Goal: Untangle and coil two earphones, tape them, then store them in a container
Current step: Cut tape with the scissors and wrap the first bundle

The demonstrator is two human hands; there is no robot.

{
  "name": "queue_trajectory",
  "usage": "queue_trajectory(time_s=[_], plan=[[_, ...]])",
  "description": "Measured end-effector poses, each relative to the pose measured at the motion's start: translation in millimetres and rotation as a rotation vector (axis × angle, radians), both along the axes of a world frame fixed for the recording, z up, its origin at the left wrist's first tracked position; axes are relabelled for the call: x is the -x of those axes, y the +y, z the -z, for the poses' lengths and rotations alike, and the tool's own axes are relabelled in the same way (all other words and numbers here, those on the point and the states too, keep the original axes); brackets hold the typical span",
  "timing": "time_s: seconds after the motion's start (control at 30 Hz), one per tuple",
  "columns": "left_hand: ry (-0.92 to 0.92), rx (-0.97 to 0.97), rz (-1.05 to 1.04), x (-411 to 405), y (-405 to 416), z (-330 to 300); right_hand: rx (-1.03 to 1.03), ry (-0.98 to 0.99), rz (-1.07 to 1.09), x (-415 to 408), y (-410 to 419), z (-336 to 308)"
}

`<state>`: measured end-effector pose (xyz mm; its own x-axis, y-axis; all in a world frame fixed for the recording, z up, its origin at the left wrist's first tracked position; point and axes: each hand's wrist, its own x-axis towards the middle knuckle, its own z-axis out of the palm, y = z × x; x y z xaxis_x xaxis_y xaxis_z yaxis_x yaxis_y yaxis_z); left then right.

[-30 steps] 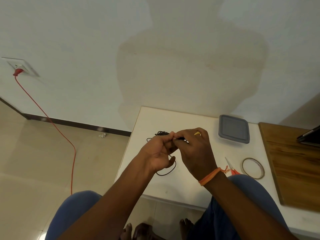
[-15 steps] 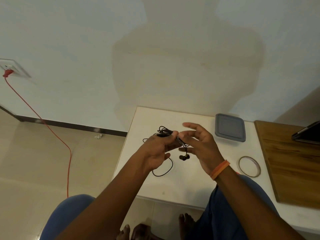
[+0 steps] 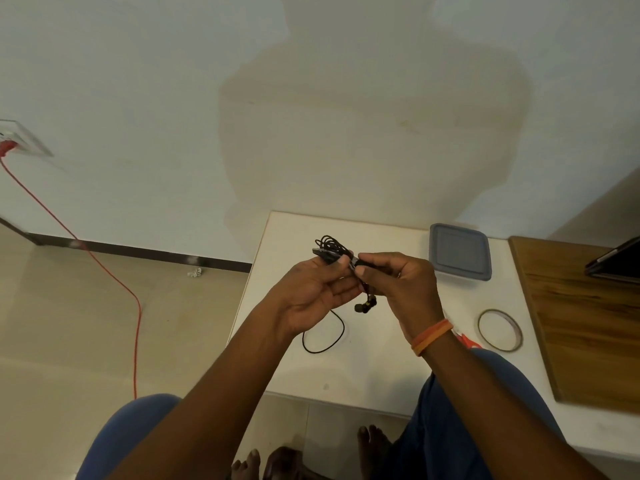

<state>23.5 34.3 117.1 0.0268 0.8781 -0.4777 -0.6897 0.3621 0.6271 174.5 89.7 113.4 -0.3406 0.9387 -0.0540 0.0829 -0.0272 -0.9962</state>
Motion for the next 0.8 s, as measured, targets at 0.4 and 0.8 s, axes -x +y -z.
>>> queue_trajectory(time_s=[0.4, 0.8], plan=[[0.063, -0.03, -0.173, -11.1, -0.2, 7.1, -0.675, -0.311, -0.011, 2.0, -7.7, -2.0], [0.222, -0.117, -0.109, -2.7, -3.3, 11.5, -1.057, -0.583, -0.073, 4.4, -13.6, -4.1]])
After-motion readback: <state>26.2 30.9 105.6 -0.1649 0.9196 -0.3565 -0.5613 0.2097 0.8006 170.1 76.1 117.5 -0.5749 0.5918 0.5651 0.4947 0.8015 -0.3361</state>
